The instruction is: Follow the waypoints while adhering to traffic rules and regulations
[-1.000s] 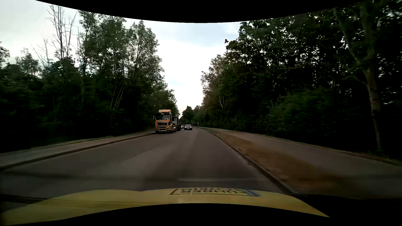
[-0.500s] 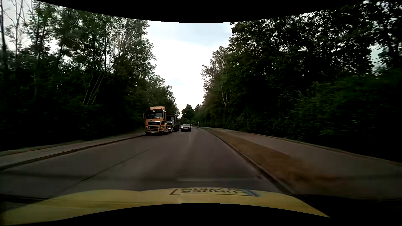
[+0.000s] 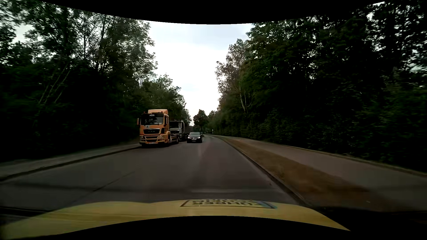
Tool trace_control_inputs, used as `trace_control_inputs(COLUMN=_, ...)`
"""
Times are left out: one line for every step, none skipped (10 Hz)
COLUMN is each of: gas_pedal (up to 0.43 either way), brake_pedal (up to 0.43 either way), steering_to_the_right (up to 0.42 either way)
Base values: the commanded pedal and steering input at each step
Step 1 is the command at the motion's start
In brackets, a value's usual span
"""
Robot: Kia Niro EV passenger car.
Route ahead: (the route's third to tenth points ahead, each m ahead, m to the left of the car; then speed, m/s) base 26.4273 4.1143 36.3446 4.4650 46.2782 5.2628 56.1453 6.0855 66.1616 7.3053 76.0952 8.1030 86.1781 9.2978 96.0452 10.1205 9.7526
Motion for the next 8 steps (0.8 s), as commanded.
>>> trace_control_inputs(gas_pedal=0.008, brake_pedal=0.000, steering_to_the_right=-0.003)
trace_control_inputs(gas_pedal=0.020, brake_pedal=0.000, steering_to_the_right=0.000)
trace_control_inputs(gas_pedal=0.028, brake_pedal=0.000, steering_to_the_right=0.000)
trace_control_inputs(gas_pedal=0.039, brake_pedal=0.000, steering_to_the_right=0.000)
trace_control_inputs(gas_pedal=0.047, brake_pedal=0.000, steering_to_the_right=0.000)
trace_control_inputs(gas_pedal=0.047, brake_pedal=0.000, steering_to_the_right=0.000)
trace_control_inputs(gas_pedal=0.059, brake_pedal=0.000, steering_to_the_right=0.000)
trace_control_inputs(gas_pedal=0.067, brake_pedal=0.000, steering_to_the_right=0.000)
